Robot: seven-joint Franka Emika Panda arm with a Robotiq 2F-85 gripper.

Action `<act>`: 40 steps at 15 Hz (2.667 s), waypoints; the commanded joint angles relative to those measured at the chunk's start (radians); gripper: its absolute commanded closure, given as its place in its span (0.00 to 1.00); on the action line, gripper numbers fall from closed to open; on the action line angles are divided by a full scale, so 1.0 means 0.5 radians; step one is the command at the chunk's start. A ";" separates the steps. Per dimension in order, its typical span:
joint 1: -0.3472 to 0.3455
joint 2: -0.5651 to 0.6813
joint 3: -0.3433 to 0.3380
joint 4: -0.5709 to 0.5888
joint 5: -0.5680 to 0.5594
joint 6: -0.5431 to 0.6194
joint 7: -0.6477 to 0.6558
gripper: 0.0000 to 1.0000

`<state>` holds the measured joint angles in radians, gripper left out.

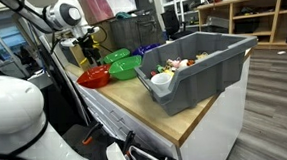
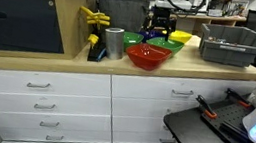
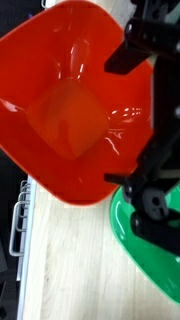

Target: Put the red bowl in the left green bowl

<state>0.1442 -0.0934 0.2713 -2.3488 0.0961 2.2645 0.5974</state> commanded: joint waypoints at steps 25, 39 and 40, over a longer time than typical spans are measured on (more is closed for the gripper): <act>0.013 -0.066 -0.027 -0.326 -0.534 0.176 0.059 0.00; 0.132 0.049 0.049 -0.266 -0.425 0.203 -0.038 0.40; 0.138 0.061 0.043 -0.273 -0.426 0.195 -0.055 0.47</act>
<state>0.2019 -0.0834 0.2967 -2.4837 -0.1046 2.3760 0.5923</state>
